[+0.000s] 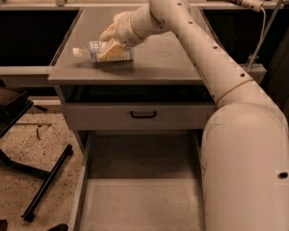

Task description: Pick blue plastic bottle from middle drawer and place on counter

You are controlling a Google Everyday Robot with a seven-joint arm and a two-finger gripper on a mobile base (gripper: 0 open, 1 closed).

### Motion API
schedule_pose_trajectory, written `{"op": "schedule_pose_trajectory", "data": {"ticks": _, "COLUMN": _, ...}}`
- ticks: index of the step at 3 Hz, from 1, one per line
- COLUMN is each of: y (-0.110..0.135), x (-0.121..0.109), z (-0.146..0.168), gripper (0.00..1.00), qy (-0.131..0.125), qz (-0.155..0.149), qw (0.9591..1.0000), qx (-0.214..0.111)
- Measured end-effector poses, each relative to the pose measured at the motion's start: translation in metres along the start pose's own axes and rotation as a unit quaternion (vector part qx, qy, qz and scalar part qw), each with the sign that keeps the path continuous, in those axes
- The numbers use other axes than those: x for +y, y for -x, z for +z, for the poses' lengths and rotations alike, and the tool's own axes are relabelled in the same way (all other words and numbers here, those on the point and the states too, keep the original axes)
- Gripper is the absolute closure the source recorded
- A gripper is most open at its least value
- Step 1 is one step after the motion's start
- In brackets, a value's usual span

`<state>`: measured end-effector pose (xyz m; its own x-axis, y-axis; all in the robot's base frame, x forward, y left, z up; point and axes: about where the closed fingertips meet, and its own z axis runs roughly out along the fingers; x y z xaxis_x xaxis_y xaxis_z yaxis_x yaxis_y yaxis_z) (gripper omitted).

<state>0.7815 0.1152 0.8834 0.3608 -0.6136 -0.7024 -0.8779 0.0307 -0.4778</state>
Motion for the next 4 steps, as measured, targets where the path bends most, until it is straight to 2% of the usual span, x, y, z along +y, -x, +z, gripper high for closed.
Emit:
{"op": "schedule_pose_trajectory", "data": {"ticks": 2, "y": 0.0, "x": 0.0, "z": 0.0, "gripper": 0.12, "qy": 0.0, "qz": 0.0, "qw": 1.0, "qx": 0.0}}
{"op": "schedule_pose_trajectory", "data": {"ticks": 3, "y": 0.0, "x": 0.0002, "z": 0.0004, "gripper": 0.0, "qy": 0.0, "qz": 0.0, "qw": 1.0, "qx": 0.0}}
{"op": "schedule_pose_trajectory", "data": {"ticks": 4, "y": 0.0001, "x": 0.0002, "z": 0.0004, "gripper": 0.0, "qy": 0.0, "qz": 0.0, "qw": 1.0, "qx": 0.0}}
